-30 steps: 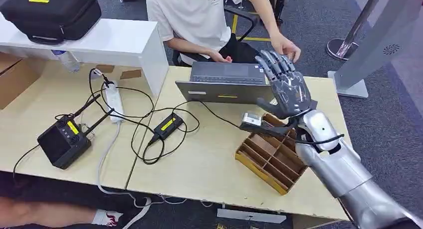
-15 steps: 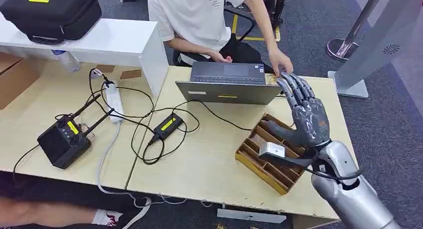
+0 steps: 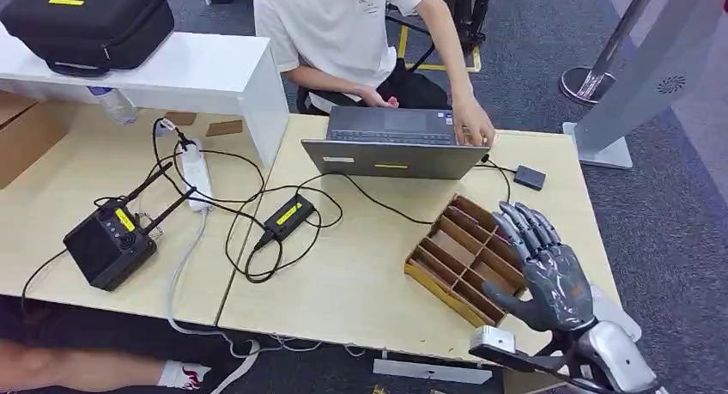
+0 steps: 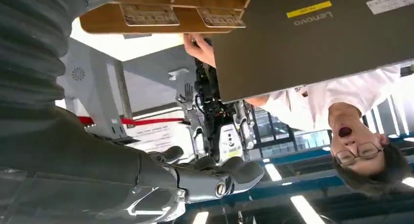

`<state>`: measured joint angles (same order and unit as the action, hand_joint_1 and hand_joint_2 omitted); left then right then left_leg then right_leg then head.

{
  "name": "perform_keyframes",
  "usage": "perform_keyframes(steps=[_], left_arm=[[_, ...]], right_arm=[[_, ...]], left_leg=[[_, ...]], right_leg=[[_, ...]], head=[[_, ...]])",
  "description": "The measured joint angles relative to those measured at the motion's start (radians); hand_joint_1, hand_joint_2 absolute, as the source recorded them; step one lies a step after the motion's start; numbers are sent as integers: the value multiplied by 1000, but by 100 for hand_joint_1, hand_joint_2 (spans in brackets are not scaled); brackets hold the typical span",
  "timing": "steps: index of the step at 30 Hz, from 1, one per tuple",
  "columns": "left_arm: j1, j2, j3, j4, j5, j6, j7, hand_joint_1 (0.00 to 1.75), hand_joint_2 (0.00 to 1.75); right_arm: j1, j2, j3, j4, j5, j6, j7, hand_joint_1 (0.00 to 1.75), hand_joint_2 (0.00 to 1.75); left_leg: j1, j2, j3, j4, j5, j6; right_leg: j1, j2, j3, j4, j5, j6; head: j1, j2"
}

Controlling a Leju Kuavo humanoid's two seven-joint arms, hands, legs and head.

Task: Pass the card to the sensor for recognition and then transmit it.

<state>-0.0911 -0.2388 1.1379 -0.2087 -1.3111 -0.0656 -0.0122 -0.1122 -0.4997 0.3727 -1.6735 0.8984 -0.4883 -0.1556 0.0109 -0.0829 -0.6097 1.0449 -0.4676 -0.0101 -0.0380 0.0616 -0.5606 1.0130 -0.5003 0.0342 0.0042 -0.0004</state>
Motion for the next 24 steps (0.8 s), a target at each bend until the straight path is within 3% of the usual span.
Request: perform_keyframes(steps=[8, 15, 24], left_arm=[[0, 0, 2, 0, 2, 0, 0, 0, 175], [-1, -3, 5, 0, 0, 0, 6, 0, 175], [-3, -3, 5, 0, -18, -3, 16, 0, 175]], right_arm=[[33, -6, -10, -10, -12, 20, -3, 0, 175], [55, 8, 3, 22, 87, 4, 28, 0, 175], [-42, 70, 54, 159, 133, 36, 72, 0, 175]], left_leg=[[0, 0, 0, 0, 0, 0], [0, 0, 0, 0, 0, 0], [0, 0, 0, 0, 0, 0]], right_leg=[[0, 0, 0, 0, 0, 0], [0, 0, 0, 0, 0, 0], [0, 0, 1, 1, 0, 0]], head=[[0, 0], [0, 0], [0, 0]])
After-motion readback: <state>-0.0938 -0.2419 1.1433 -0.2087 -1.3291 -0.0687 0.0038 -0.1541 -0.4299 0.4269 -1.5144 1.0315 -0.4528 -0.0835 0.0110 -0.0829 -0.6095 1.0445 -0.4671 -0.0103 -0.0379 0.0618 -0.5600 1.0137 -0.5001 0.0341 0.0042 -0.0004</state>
